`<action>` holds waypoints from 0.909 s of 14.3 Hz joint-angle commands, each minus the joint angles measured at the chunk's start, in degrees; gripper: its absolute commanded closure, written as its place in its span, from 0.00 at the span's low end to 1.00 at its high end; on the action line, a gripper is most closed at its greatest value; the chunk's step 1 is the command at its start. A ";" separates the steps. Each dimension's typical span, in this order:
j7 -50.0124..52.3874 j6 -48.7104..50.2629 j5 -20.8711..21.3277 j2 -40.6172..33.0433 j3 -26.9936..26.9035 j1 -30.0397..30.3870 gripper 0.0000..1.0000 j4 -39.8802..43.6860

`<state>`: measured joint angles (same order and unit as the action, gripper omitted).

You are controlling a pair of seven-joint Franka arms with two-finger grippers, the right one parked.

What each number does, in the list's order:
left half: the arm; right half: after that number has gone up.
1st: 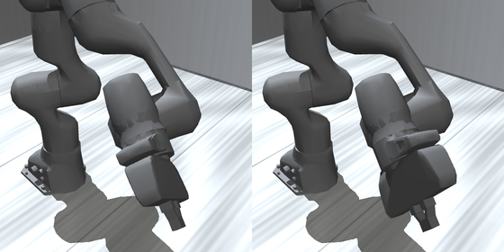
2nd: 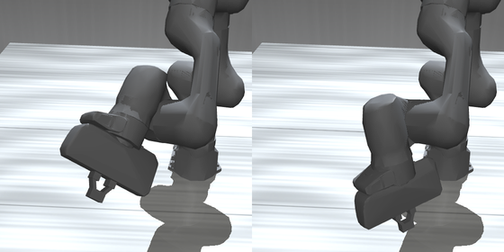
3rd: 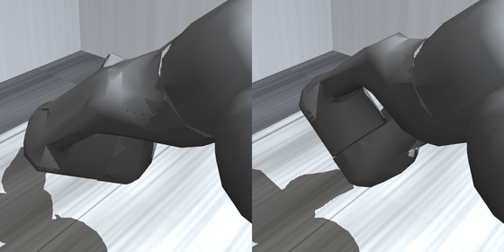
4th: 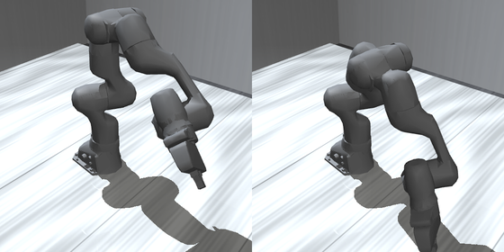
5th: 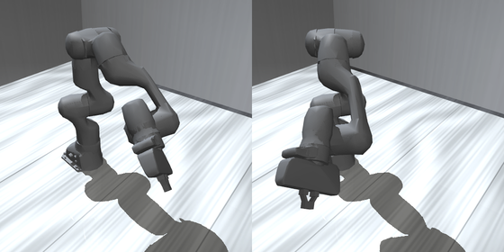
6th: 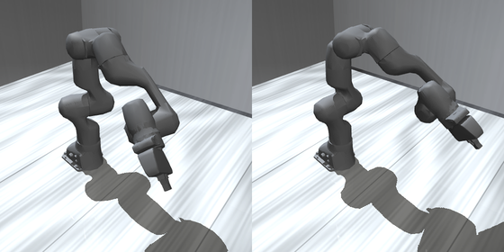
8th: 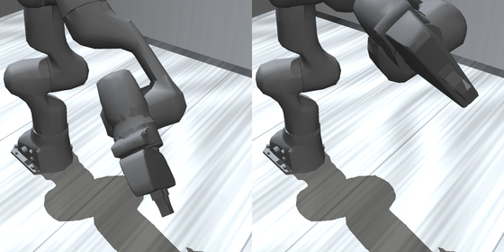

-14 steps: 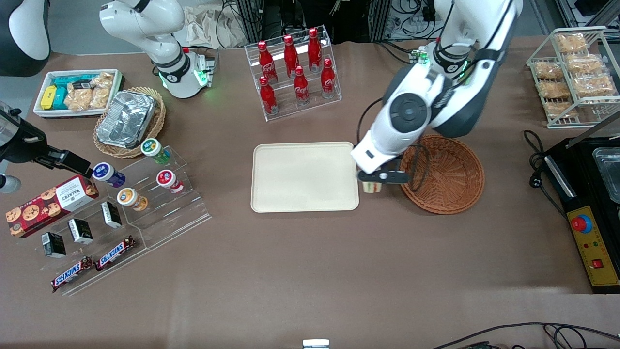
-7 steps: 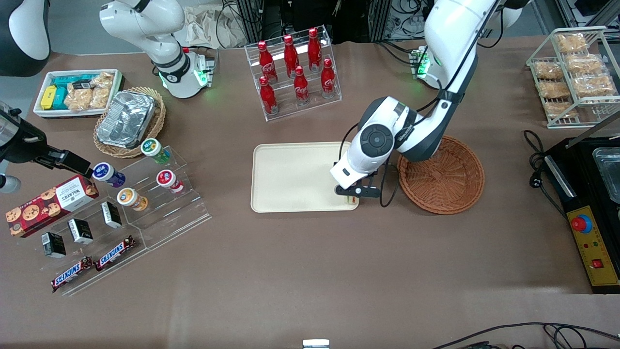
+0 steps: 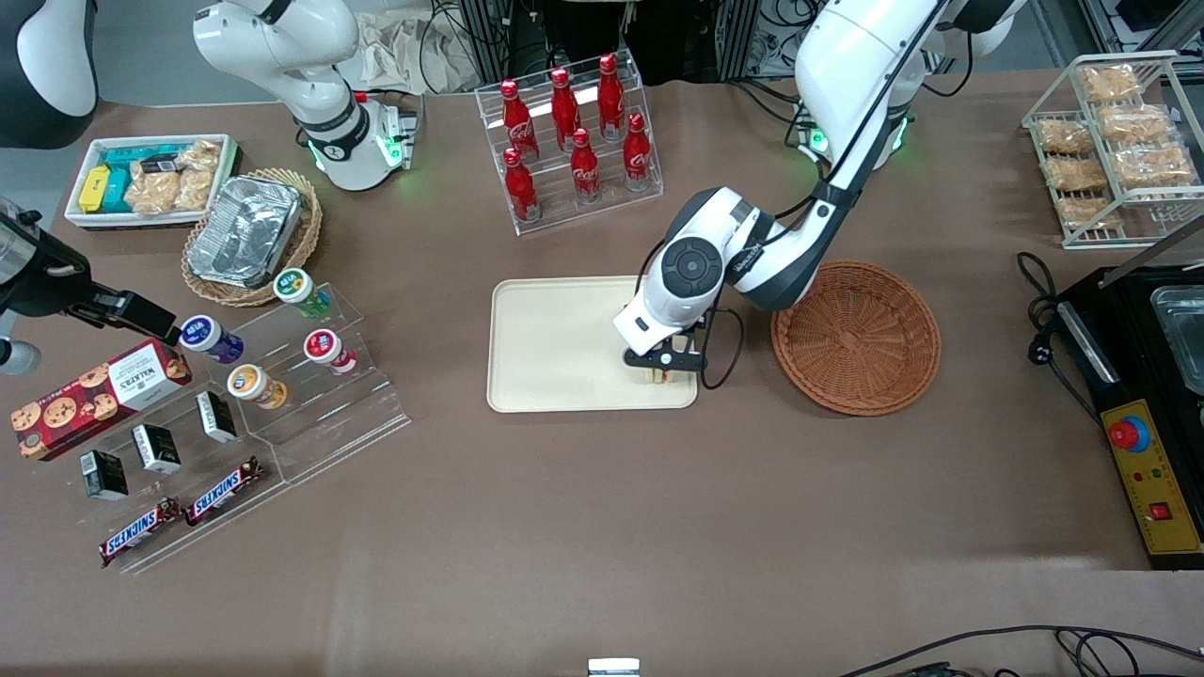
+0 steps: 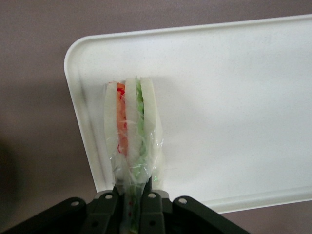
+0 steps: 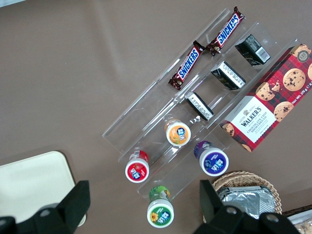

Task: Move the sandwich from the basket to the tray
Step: 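Lower the sandwich onto the tray and open the left gripper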

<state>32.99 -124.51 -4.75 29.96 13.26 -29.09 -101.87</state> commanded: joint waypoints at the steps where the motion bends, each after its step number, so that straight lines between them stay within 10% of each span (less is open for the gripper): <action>1: 1.11 -0.73 1.14 0.89 -0.52 -0.18 1.00 0.44; 3: 2.77 -0.73 2.11 0.89 -0.52 -0.18 0.72 0.44; 5: 4.10 -0.65 2.29 0.71 -0.61 -0.09 0.09 0.53; 13: 3.22 10.67 4.47 -8.24 -7.36 0.70 0.01 1.06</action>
<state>36.00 -118.87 -2.74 26.59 7.82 -28.40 -100.12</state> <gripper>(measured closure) 0.048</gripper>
